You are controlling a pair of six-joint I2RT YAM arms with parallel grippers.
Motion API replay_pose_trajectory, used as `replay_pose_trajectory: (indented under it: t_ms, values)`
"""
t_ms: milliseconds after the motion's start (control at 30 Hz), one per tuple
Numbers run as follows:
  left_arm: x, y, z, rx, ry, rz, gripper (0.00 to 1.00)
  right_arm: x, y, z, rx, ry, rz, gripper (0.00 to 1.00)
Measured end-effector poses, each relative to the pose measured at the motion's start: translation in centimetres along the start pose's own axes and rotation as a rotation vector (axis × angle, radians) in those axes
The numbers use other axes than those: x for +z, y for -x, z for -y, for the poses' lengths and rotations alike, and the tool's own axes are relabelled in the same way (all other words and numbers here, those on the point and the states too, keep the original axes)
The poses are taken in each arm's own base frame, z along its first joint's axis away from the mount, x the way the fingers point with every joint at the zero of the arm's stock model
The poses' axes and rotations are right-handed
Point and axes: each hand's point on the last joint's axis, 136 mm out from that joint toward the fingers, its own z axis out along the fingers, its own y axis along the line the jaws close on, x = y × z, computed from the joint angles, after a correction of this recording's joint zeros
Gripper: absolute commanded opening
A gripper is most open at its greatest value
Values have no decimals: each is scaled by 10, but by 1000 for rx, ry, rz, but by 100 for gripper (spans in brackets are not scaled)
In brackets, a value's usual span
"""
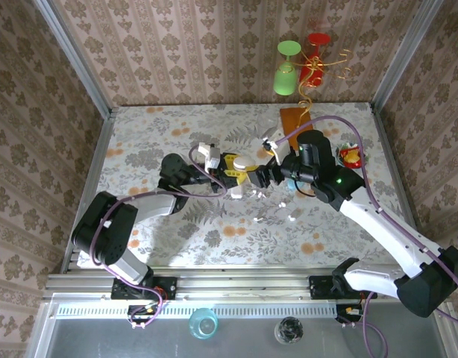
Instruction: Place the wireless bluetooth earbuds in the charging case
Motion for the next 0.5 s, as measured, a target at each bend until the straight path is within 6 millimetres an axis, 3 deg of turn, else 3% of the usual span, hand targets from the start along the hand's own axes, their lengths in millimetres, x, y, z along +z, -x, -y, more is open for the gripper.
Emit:
replay_pose_trajectory:
  t_ms: [233,367,500]
  values:
    - [-1,-1,4,-11,-23,-8,33,-1,14,11,23,-28,61,77]
    - [1,-2,11,-21,-59,-14,33,8,7,22,59,-39,37,70]
    - [1,-3,12,-34,-68,-17,33,13,0,19,76,9,19,62]
